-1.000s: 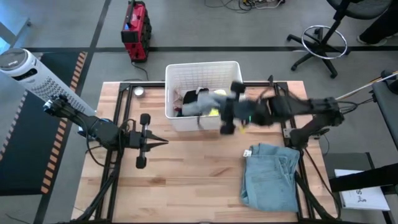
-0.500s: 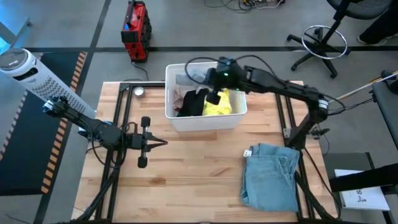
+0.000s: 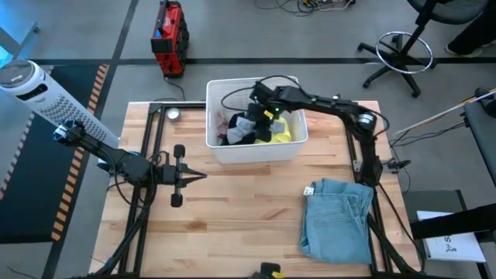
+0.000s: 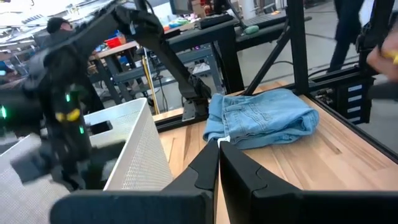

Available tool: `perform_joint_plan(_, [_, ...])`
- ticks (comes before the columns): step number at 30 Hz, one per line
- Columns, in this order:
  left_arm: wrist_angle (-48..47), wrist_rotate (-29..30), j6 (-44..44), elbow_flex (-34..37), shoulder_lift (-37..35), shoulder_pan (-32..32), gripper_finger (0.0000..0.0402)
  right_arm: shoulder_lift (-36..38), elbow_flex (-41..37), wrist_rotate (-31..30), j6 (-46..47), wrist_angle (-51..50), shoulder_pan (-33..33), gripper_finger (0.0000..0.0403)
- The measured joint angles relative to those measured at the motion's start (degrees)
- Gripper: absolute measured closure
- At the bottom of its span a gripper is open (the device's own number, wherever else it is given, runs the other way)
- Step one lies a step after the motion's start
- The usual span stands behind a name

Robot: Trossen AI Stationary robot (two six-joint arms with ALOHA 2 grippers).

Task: Sort clothes
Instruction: Put the gray boxer into the white laundry bin

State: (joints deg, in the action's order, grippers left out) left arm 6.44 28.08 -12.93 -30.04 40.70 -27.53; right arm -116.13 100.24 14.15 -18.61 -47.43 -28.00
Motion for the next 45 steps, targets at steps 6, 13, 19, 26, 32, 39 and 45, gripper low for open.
perform_joint_plan(6, [-0.3, 0.0, 0.0, 0.1, -0.4, 0.0, 0.0402, -6.7, 0.2, 0.4, 0.0, 0.0, -1.4, 0.04])
perform_joint_plan(13, [-0.7, 0.0, 0.7, 0.1, -0.3, 0.0, 0.0402, -8.1, 0.3, 0.5, 0.5, 0.0, -1.5, 0.0399])
perform_joint_plan(19, [-1.0, 0.0, 1.4, 0.1, -0.3, 0.0, 0.0402, -1.7, -0.1, -1.1, 2.2, -1.3, -1.2, 0.0354])
perform_joint_plan(26, [-0.9, 0.0, 2.1, 0.1, -0.3, 0.0, 0.0402, 6.3, -0.1, -5.6, 1.2, -1.8, 0.8, 0.0234])
perform_joint_plan(32, [-1.0, 0.0, 3.0, 0.1, -0.3, 0.0, 0.0402, 10.9, 0.0, -7.8, -1.0, -2.9, 2.3, 0.016])
perform_joint_plan(39, [-1.0, 0.0, 3.4, 0.1, -0.3, 0.0, 0.0402, 11.6, -0.1, 4.3, -7.2, -10.3, 1.0, 0.0248])
perform_joint_plan(45, [-1.2, -0.1, 3.4, 0.1, -0.3, 0.0, 0.0401, 9.2, -2.7, 8.5, -10.5, -9.4, -0.1, 0.039])
